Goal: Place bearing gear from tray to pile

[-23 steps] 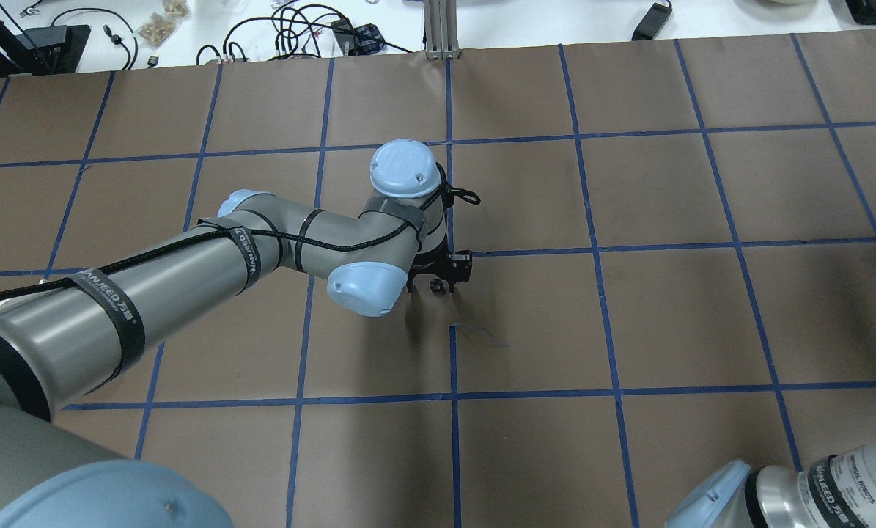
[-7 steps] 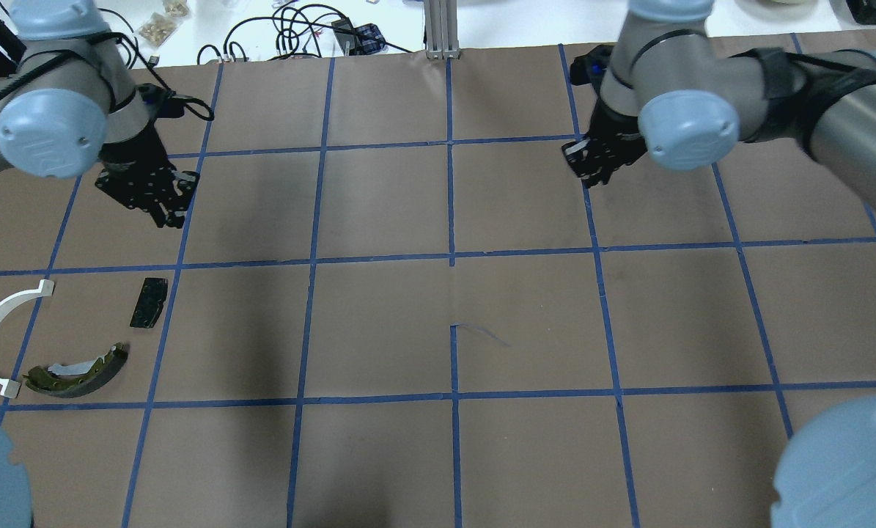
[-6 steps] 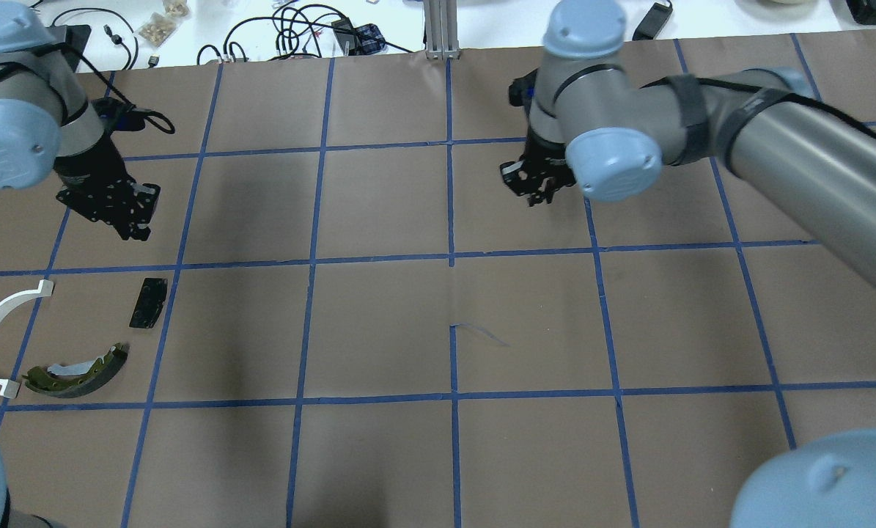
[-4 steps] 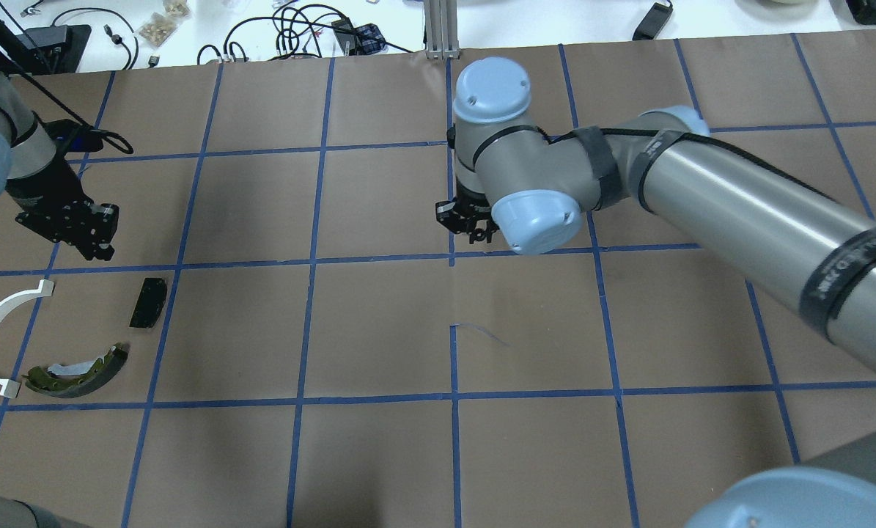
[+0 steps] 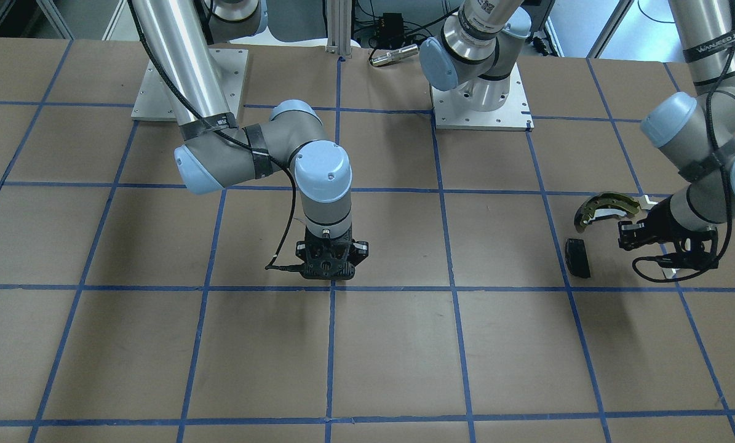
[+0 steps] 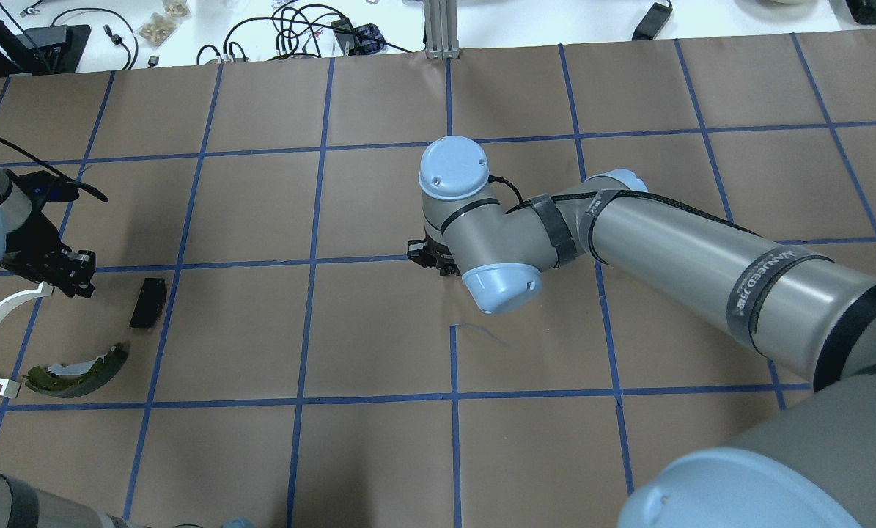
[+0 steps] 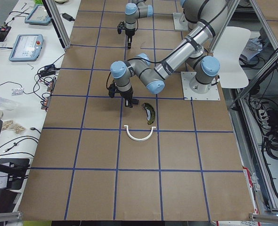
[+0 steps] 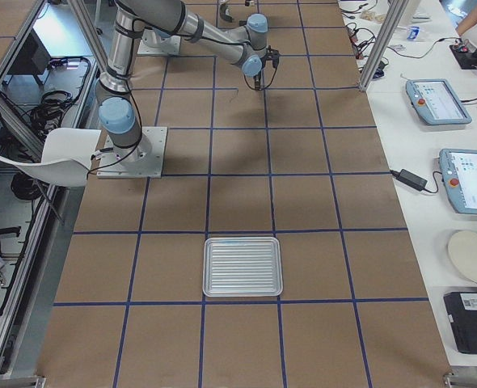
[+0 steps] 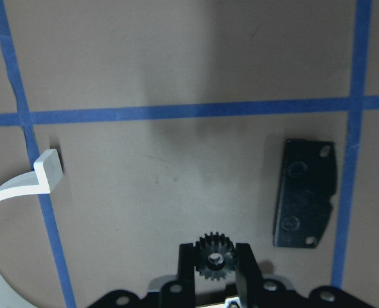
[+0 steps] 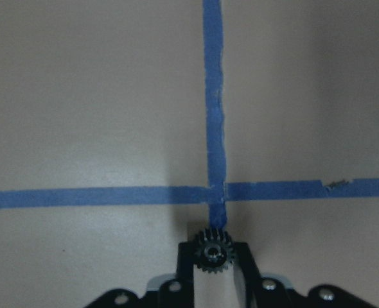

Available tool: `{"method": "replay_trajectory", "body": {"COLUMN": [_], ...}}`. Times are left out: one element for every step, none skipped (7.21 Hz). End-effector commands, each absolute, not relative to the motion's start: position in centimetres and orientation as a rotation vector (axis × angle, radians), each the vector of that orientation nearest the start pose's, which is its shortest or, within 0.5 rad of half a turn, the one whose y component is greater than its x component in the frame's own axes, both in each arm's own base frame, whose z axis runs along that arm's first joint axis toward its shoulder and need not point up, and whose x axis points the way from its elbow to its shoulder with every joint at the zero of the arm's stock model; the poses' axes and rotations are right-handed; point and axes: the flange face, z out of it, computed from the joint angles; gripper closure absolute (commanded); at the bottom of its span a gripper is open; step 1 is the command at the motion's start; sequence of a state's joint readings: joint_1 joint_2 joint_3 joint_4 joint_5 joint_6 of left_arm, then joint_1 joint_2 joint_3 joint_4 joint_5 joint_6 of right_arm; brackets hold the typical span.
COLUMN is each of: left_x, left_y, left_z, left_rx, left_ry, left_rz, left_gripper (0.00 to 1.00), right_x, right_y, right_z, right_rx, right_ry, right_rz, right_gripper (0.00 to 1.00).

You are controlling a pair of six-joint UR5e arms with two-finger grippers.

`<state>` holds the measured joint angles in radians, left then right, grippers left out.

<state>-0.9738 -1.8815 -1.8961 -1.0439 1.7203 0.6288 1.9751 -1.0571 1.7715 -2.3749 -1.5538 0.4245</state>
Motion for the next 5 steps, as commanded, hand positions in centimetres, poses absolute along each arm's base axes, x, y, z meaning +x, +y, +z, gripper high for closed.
{"method": "replay_trajectory", "body": {"left_x": [19.9, 19.9, 19.9, 19.9, 20.1], "left_y": [-49.8, -49.9, -50.0, -50.1, -50.4], "left_z": [20.4, 19.8, 19.1, 18.6, 18.2], "left_rx": [0.062, 0.058, 0.055, 0.055, 0.043], "left_ry": [3.083, 3.089, 3.098, 3.106, 3.106], "left_rz": [0.292, 0.305, 0.321, 0.324, 0.324], "left_gripper": [1.0, 1.0, 1.0, 0.97, 0.86], "right_x": [36.5, 36.7, 35.4, 33.7, 31.5], "right_y": [-52.8, -53.6, -55.5, -56.2, -55.0], "right_z": [21.0, 23.7, 27.1, 31.7, 37.1], "right_rx": [-0.049, -0.05, -0.047, -0.061, -0.074], "right_ry": [3.064, 3.053, 3.056, 3.081, 3.107], "right_rz": [-0.181, -0.208, -0.224, -0.167, -0.101], "right_gripper": [0.18, 0.14, 0.15, 0.15, 0.15]}}
